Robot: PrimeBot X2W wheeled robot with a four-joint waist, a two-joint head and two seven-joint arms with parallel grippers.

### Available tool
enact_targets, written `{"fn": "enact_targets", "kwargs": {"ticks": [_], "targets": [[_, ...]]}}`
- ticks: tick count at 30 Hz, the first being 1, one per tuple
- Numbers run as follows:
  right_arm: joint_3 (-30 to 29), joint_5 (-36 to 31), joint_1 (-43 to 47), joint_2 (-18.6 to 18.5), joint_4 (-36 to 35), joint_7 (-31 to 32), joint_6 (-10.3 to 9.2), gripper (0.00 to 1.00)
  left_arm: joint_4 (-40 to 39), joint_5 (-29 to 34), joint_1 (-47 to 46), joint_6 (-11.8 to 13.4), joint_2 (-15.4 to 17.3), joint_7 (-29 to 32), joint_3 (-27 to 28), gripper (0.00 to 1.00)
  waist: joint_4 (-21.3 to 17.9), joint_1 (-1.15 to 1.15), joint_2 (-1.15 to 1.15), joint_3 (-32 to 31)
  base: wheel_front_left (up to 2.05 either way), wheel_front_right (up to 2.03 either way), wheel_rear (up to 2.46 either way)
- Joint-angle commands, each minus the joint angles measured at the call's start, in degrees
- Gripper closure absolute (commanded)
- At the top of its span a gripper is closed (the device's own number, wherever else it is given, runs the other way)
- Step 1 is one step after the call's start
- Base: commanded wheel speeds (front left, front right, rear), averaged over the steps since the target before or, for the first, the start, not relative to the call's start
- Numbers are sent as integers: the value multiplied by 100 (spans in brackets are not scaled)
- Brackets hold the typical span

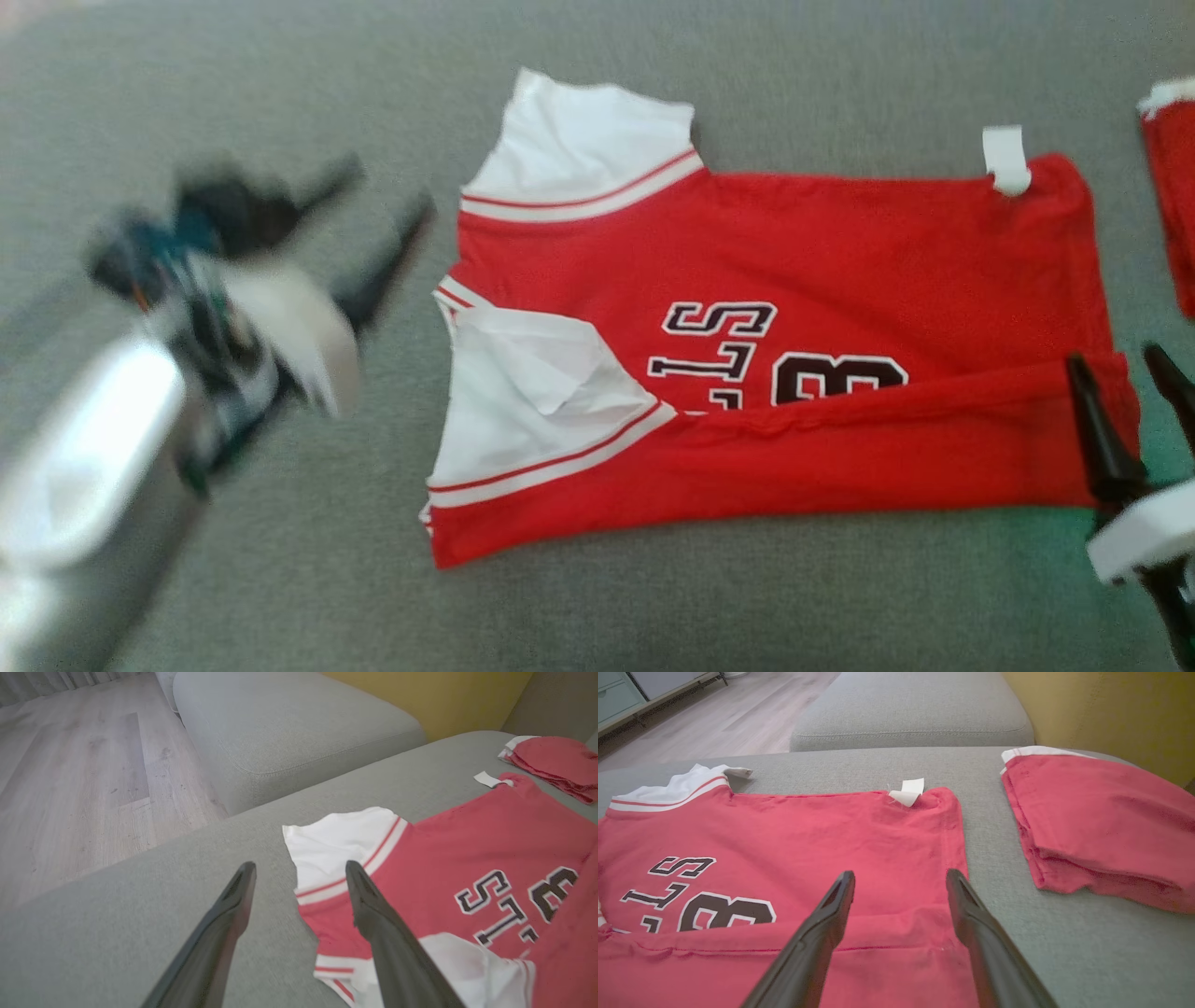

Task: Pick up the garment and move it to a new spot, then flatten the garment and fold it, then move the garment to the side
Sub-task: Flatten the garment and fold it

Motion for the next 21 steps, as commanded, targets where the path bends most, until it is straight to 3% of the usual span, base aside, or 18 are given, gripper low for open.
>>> {"fn": "enact_targets", "kwargs": {"ticks": [1,4,10,21], "targets": [[139,-54,-189,-125,-255,32,39,0,52,-135,-595,-58,254,301,177,0,-260,-1,0,406,0,0,0],[260,-75,-403,-106,-331,82,39,0,564,-380,-1553,-108,206,826,11,0,-464,-1,0,749,0,0,0],[359,-139,-697,-20,-326,-9,39,0,1599,-450,-2811,-122,197,1155,-389,0,-882,-1,0,1270,0,0,0],[446,-138,-773,198,-68,-295,39,0,2398,-879,-3486,-124,495,1038,-1051,0,-1321,-1,0,1629,0,0,0]]}}
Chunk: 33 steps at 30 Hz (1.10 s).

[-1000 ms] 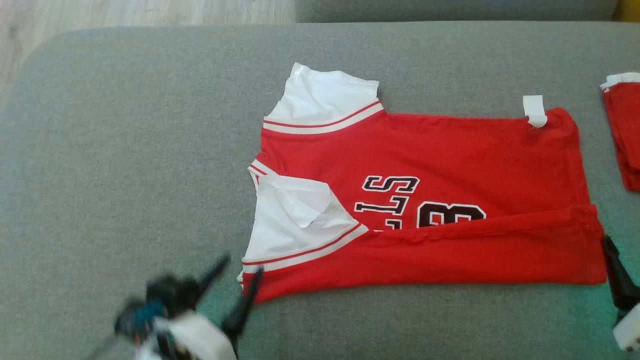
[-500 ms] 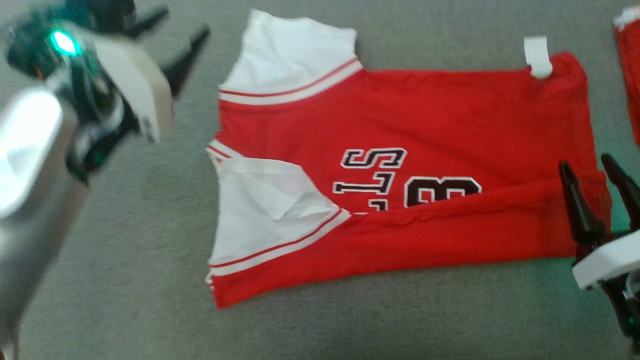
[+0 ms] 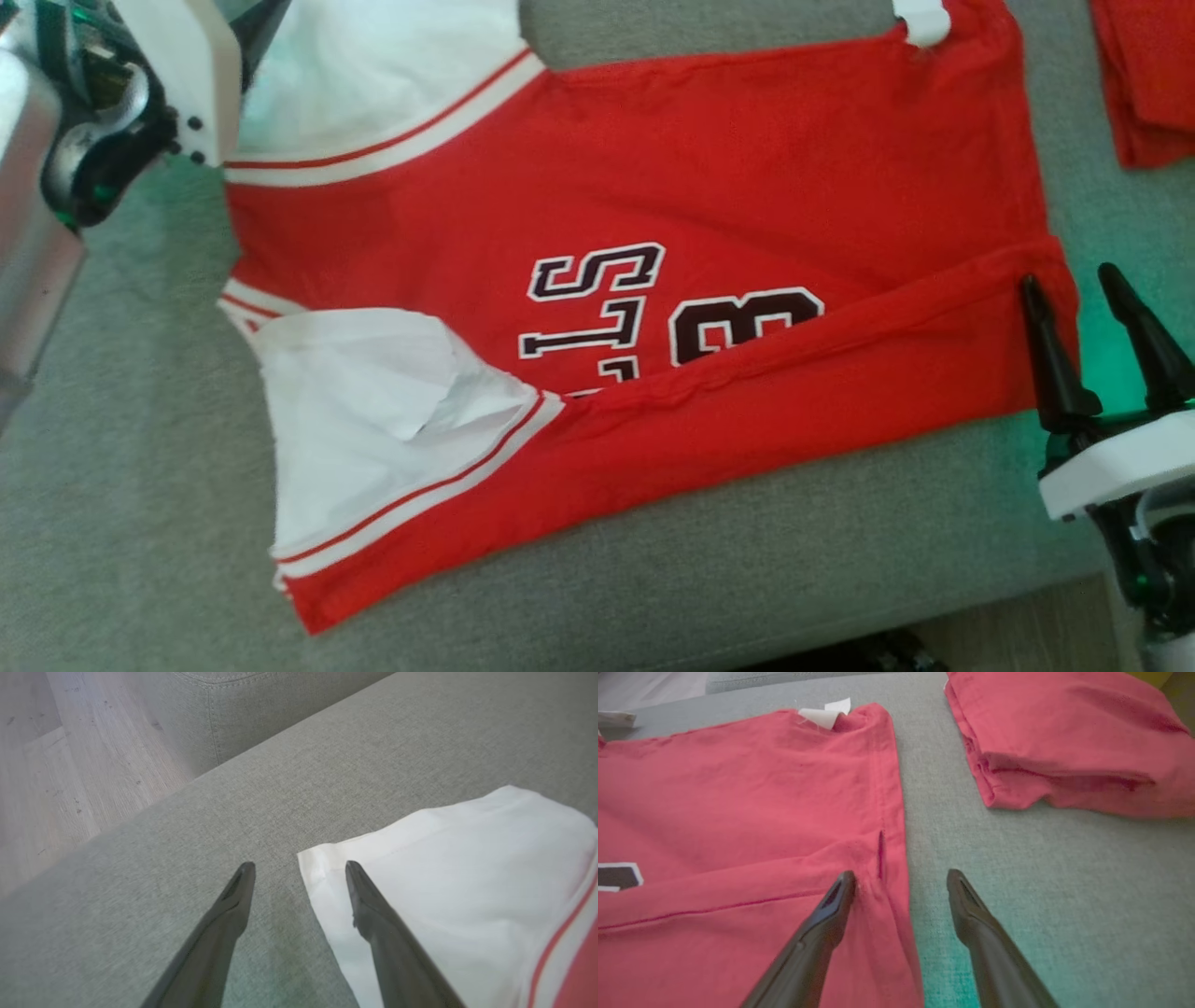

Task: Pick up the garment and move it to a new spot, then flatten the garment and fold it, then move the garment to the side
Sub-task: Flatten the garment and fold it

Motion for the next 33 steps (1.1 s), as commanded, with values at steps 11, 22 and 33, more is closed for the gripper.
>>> {"fn": "enact_targets", "kwargs": {"ticks": [11,22,33], "targets": [[151,5,-40,60,62,-271,39,0,175,-403,-516,9,615,-78,-410,0,-326,-1,0,189,0,0,0],[238,179,-249,-67,20,-237,39,0,-7,-744,-738,9,850,-281,-980,100,-372,-1,0,194,0,0,0],[651,681,-2318,-661,767,1457,39,0,-316,-750,-1130,9,850,-1117,-1623,100,56,-1,0,103,0,0,0]]}}
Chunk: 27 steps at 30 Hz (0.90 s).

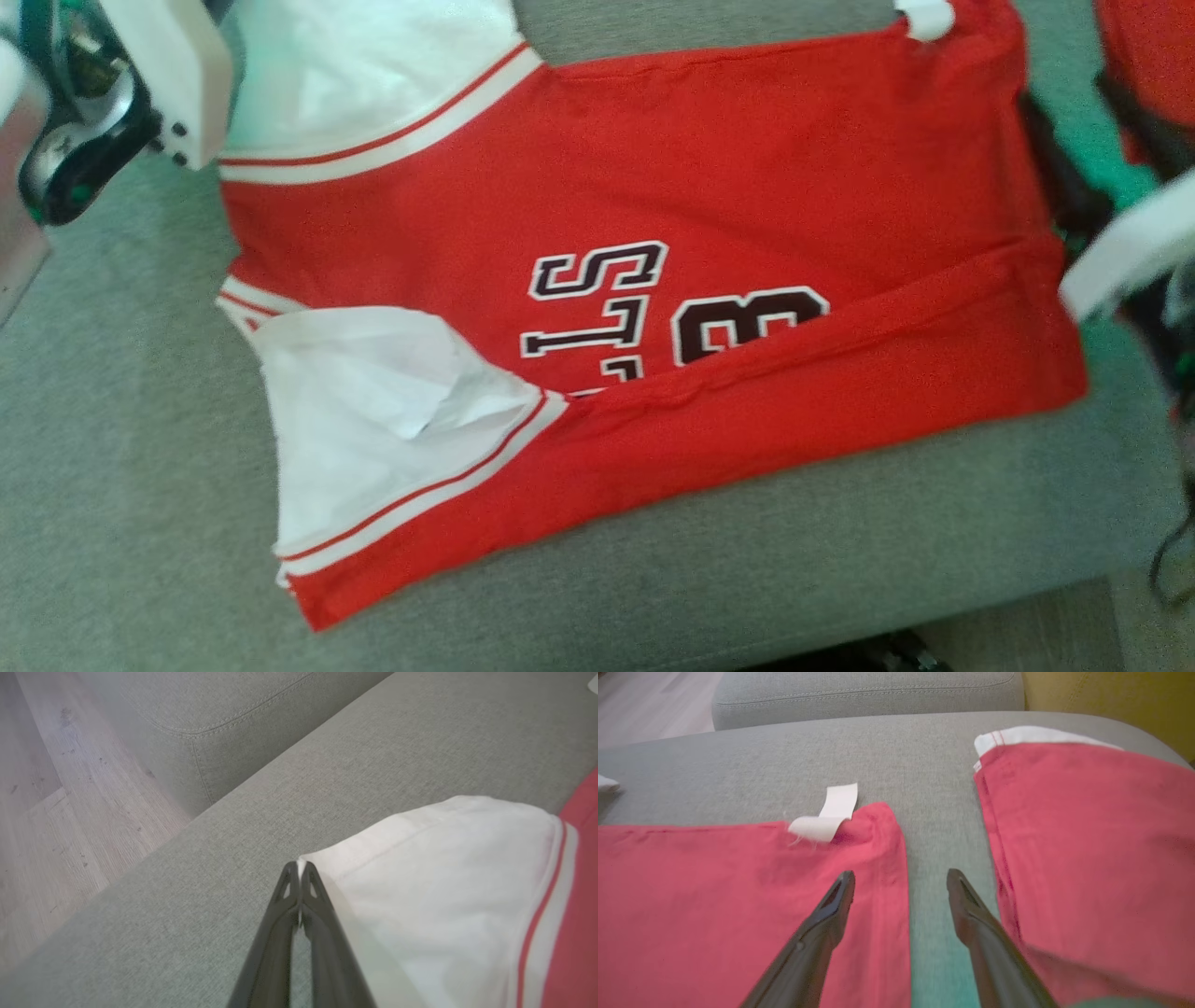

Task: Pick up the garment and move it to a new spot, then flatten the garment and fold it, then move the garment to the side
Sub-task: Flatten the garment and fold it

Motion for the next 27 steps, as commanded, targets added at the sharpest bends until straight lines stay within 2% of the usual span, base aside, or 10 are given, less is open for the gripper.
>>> {"fn": "enact_targets", "kwargs": {"ticks": [1,9,10,12,13,18,21,25,26,27], "targets": [[74,49,-214,-163,52,195,39,0,-172,-24,-363,9,194,-118,158,100,158,0,0,19,0,0,0],[163,15,-1088,-230,935,850,39,0,-437,-96,-638,9,156,-494,-278,100,489,0,0,40,0,0,0],[162,-8,-1134,-239,1001,881,39,4,-456,-107,-674,9,146,-542,-330,100,531,0,0,40,0,0,0],[173,-37,-1175,-258,1064,921,39,24,-471,-129,-730,9,120,-642,-425,100,596,0,0,35,0,0,0],[174,-55,-1183,-266,1074,924,39,47,-465,-148,-748,9,110,-680,-469,100,617,0,0,30,0,0,0],[143,-142,-1164,-335,1053,940,39,51,-409,-232,-808,9,77,-860,-658,100,687,0,0,-18,0,0,0],[111,-169,-1134,-393,1004,984,39,67,-365,-280,-831,9,73,-942,-743,100,723,0,0,-41,0,0,0],[17,-246,-1123,-441,944,1019,39,69,-310,-309,-861,9,82,-1027,-831,100,765,0,0,-62,0,0,0],[1,-267,-1122,-449,922,1017,39,87,-297,-301,-869,9,87,-1055,-850,100,773,0,0,-68,0,0,0],[-11,-289,-1118,-457,901,1016,39,100,-285,-271,-884,9,95,-1101,-867,100,782,0,0,-73,0,0,0]]}}
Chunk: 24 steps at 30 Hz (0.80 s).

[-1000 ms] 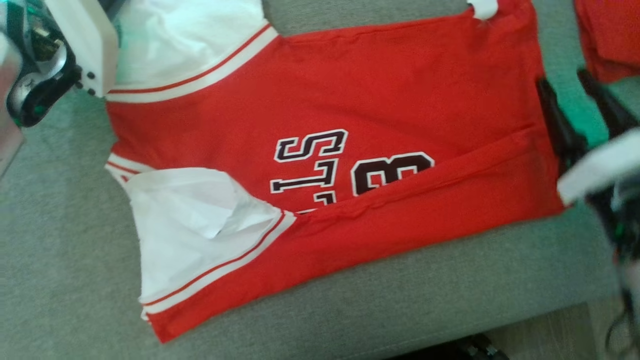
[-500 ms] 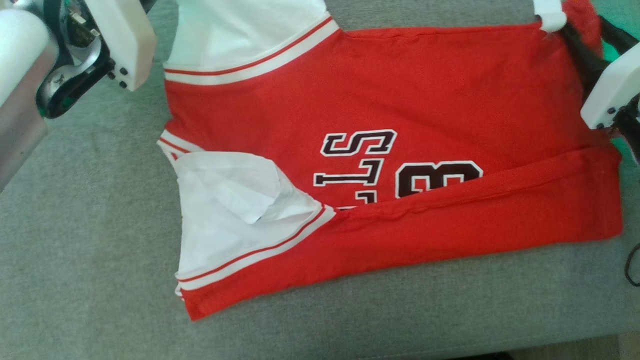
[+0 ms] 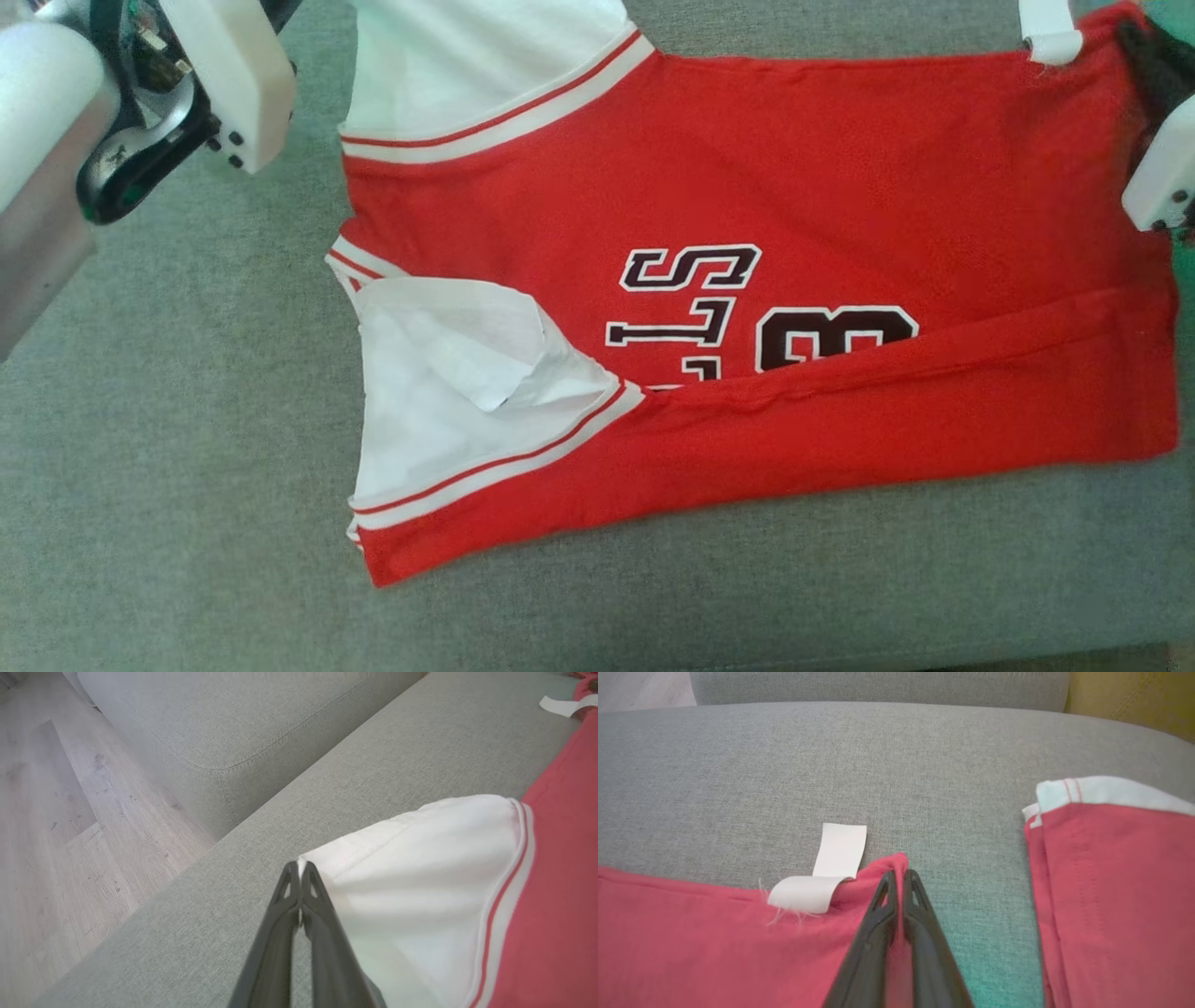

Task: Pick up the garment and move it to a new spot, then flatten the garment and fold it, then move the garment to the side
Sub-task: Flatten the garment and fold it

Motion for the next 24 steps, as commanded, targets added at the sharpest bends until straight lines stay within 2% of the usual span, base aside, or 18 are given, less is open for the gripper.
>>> {"fn": "enact_targets", "kwargs": {"ticks": [1,8,12,18,24], "targets": [[-14,-53,88,-121,-241,16,39,100,-21,54,-337,10,193,-109,216,100,14,0,0,-12,0,0,0],[-148,-78,35,-86,-325,-157,39,100,204,345,-463,10,191,-705,151,100,61,0,0,-62,0,0,0],[-403,-132,-58,-14,-277,-479,39,100,436,472,-607,10,124,-1275,142,100,112,0,0,-111,0,0,0],[-590,-115,57,-34,-324,-580,39,100,543,252,-628,10,23,-1675,164,100,227,0,0,-202,0,0,0],[-735,-16,464,-69,-546,-647,39,100,282,49,-333,10,163,-1852,148,100,350,0,0,-335,0,0,0]]}}
